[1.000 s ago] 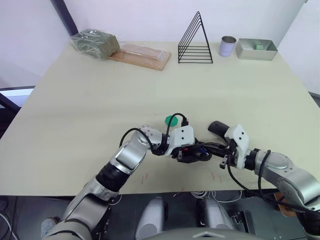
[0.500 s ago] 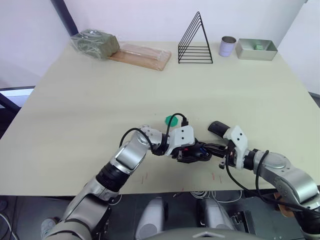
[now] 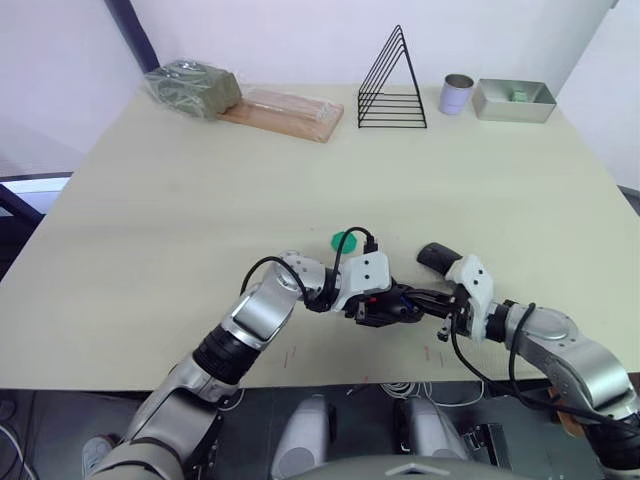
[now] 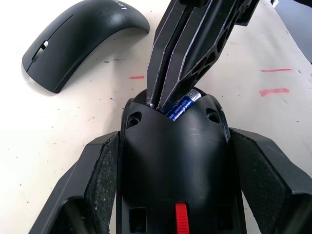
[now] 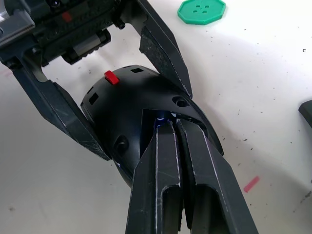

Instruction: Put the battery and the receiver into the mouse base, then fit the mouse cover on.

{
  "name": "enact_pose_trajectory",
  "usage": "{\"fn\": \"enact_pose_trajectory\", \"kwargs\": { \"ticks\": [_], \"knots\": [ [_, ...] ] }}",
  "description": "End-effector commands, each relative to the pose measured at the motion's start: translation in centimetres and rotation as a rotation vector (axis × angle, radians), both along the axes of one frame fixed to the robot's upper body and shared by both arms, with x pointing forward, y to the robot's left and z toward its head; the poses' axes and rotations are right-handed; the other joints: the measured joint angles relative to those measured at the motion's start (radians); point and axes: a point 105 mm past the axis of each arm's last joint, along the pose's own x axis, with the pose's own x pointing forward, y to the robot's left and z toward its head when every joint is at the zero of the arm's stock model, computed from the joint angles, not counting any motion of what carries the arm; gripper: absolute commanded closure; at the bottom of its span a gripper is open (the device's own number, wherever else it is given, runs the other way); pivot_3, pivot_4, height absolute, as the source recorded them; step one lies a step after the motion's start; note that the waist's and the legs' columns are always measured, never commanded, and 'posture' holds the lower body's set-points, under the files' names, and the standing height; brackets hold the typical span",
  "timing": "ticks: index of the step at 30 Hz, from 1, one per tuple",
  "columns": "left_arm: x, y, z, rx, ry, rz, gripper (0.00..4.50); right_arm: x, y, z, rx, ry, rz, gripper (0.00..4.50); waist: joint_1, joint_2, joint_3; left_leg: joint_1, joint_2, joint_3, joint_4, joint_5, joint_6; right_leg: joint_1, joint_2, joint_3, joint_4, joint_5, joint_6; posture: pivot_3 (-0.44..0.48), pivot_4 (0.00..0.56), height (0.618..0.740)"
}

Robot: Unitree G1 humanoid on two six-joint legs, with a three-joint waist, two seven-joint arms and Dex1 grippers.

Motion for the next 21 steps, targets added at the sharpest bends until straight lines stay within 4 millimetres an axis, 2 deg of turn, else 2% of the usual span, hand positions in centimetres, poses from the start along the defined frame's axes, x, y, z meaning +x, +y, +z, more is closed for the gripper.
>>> {"fn": "enact_pose_trajectory", "kwargs": {
  "ticks": [1, 3, 6, 11, 12, 13, 19, 20, 21],
  "knots": [
    [-0.2, 0.2, 0.0, 0.000, 0.003, -0.005, 1.49, -0.7, -0.9, 1.8, 0.062, -0.018, 0.026, 4.44, 0.000, 0.001, 0.000, 0.000, 0.000, 0.000, 0.000, 0.000, 0.000, 0.000, 0.000, 0.000, 0.000, 0.000, 0.000, 0.000, 0.150, 0.740],
    [-0.1, 0.2, 0.2, -0.010, 0.004, -0.007, 1.49, -1.3, -1.0, 2.8, 0.093, -0.022, 0.068, 4.44, 0.000, 0.001, 0.001, 0.000, 0.000, 0.000, 0.000, 0.000, 0.000, 0.000, 0.000, 0.000, 0.000, 0.000, 0.000, 0.000, 0.150, 0.740],
    [-0.1, 0.3, 1.0, -0.027, 0.000, -0.010, 1.49, -3.1, -2.8, 5.0, 0.069, -0.053, 0.134, 4.44, 0.000, 0.002, 0.001, 0.000, 0.000, -0.001, 0.000, 0.000, 0.000, 0.000, 0.000, 0.000, 0.000, 0.000, 0.000, 0.000, 0.150, 0.740],
    [0.0, 0.9, 1.4, -0.032, -0.002, 0.003, 1.49, -4.8, -5.4, 5.7, 0.032, -0.047, 0.103, 4.44, 0.000, 0.002, 0.001, 0.000, 0.000, 0.000, 0.000, 0.000, 0.000, 0.000, 0.000, 0.000, 0.000, 0.000, 0.000, 0.000, 0.150, 0.740],
    [0.0, 1.0, 1.4, -0.031, -0.002, 0.006, 1.49, -5.1, -5.8, 5.7, 0.021, -0.050, 0.100, 3.91, 0.000, 0.002, 0.001, 0.000, 0.000, 0.000, 0.000, 0.000, 0.000, 0.000, 0.000, 0.000, 0.000, 0.000, 0.000, 0.000, 0.150, 0.740],
    [0.0, 1.1, 1.3, -0.031, -0.002, 0.009, 1.49, -5.4, -6.1, 5.7, 0.016, -0.050, 0.097, 3.65, 0.001, 0.002, 0.001, 0.000, 0.000, 0.000, 0.000, 0.000, 0.000, 0.000, 0.000, 0.000, 0.000, 0.000, 0.000, 0.000, 0.150, 0.740],
    [0.2, 1.5, 1.0, -0.020, -0.007, 0.021, 1.49, -6.9, -7.9, 5.2, -0.023, -0.050, 0.072, 0.73, 0.002, 0.002, 0.001, 0.000, 0.000, 0.001, 0.000, 0.000, 0.000, 0.000, 0.000, 0.001, 0.000, 0.000, 0.000, 0.000, 0.150, 0.740],
    [0.3, 1.6, 0.9, -0.017, -0.007, 0.021, 1.49, -7.2, -8.0, 5.2, -0.026, -0.051, 0.074, 0.49, 0.002, 0.002, 0.001, 0.000, 0.000, 0.001, 0.000, 0.000, 0.000, 0.000, 0.000, 0.001, 0.000, 0.000, 0.000, 0.000, 0.150, 0.740],
    [0.3, 1.6, 0.8, -0.015, -0.006, 0.022, 1.49, -7.3, -8.0, 5.1, -0.027, -0.051, 0.074, 0.02, 0.002, 0.002, 0.001, 0.000, 0.000, 0.001, 0.000, 0.000, 0.000, 0.000, 0.000, 0.001, 0.000, 0.000, 0.000, 0.000, 0.150, 0.740]
  ]
}}
